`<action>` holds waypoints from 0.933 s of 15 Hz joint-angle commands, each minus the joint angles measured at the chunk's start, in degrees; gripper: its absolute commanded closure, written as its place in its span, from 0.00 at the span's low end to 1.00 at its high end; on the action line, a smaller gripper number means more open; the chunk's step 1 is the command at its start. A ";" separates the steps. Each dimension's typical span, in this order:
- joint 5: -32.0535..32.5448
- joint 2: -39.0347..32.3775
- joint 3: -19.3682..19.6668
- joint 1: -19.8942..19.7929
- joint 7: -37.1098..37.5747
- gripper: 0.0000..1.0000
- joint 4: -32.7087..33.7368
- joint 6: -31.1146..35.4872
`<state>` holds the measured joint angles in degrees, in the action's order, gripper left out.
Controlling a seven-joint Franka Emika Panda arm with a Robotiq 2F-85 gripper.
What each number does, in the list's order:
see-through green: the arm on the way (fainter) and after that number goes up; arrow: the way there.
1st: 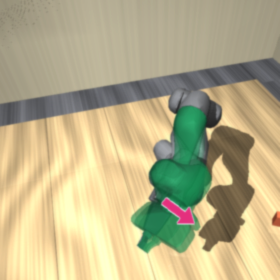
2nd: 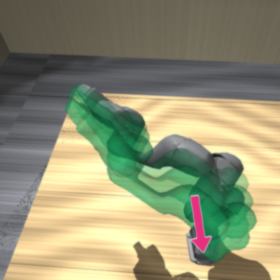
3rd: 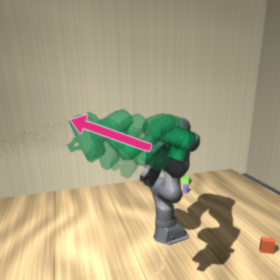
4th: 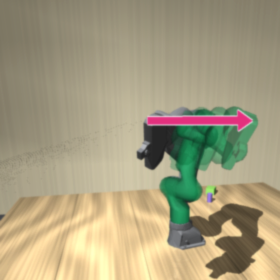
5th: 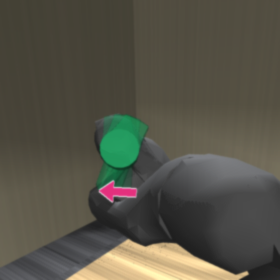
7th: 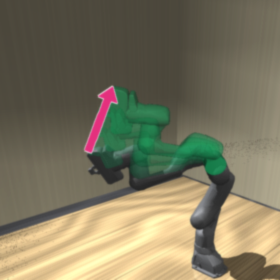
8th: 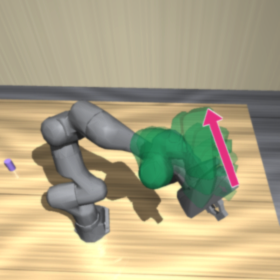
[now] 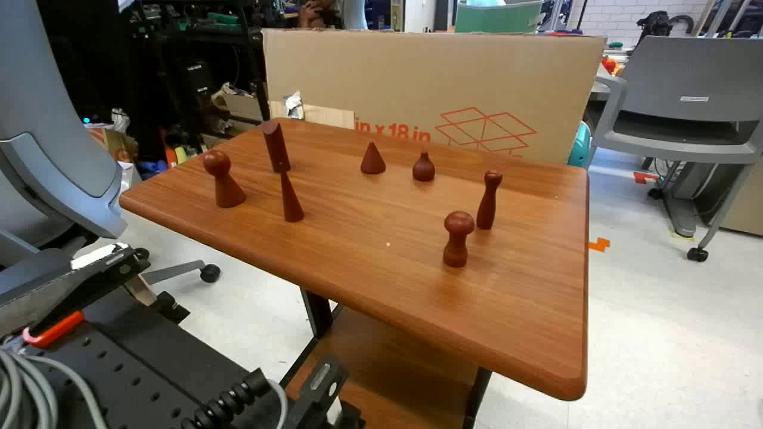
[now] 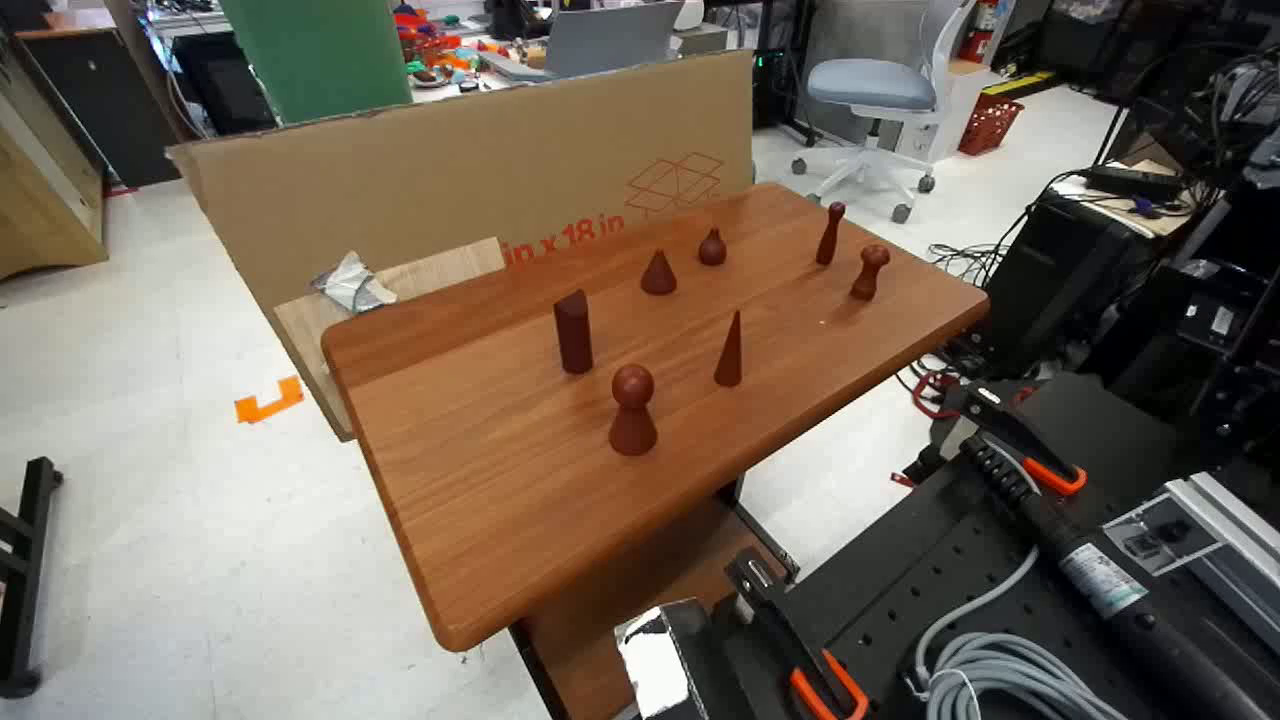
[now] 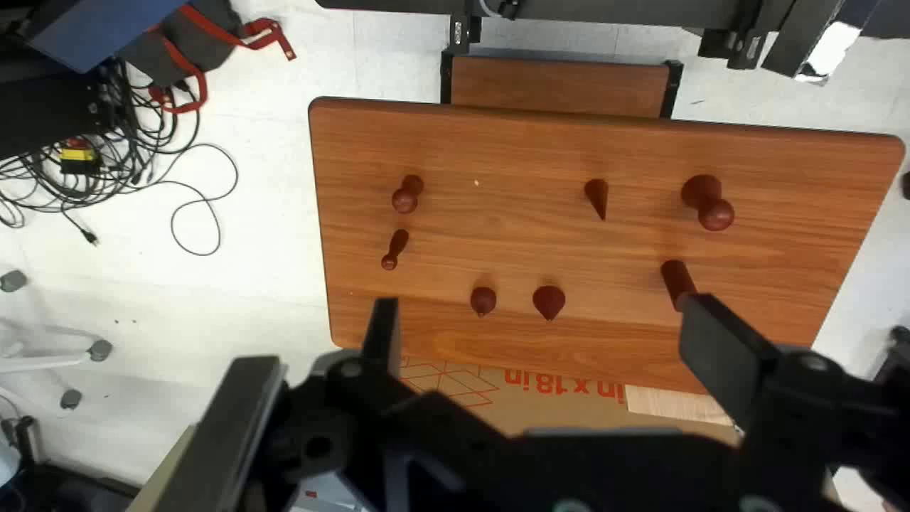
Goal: Move the right front brown object to the left
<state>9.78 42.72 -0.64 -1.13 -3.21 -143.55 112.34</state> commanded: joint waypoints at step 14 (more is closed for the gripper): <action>0.14 -13.37 7.57 -1.30 -5.58 0.00 5.29 4.78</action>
<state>9.77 36.84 4.38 -1.55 -5.26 -141.69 113.97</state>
